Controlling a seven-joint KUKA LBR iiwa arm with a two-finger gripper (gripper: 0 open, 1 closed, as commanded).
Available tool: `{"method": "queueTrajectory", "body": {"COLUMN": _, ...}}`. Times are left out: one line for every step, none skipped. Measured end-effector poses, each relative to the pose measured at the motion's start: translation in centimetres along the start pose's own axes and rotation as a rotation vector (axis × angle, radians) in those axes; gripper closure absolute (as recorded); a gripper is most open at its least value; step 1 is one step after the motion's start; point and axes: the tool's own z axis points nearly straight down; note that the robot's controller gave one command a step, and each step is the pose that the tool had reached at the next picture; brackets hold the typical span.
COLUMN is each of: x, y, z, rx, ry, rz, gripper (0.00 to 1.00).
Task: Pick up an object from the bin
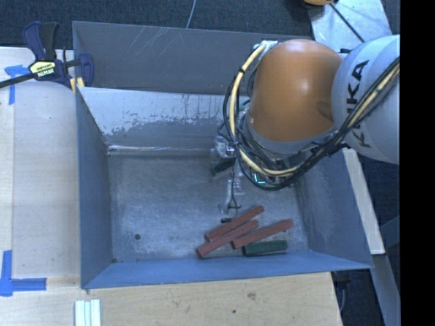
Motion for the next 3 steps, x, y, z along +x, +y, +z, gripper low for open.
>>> {"method": "queueTrajectory", "body": {"x": -0.2, "y": 0.0, "z": -0.3, "rx": -0.001, "ry": -0.008, "rz": 0.003, "gripper": 0.00}}
{"method": "queueTrajectory", "body": {"x": 0.3, "y": -1.8, "z": 5.1, "rx": -0.002, "ry": -0.013, "rz": 0.039, "gripper": 0.00}}
{"method": "queueTrajectory", "body": {"x": 0.9, "y": -5.8, "z": 11.6, "rx": 0.000, "ry": -0.010, "rz": -0.065, "gripper": 0.00}}
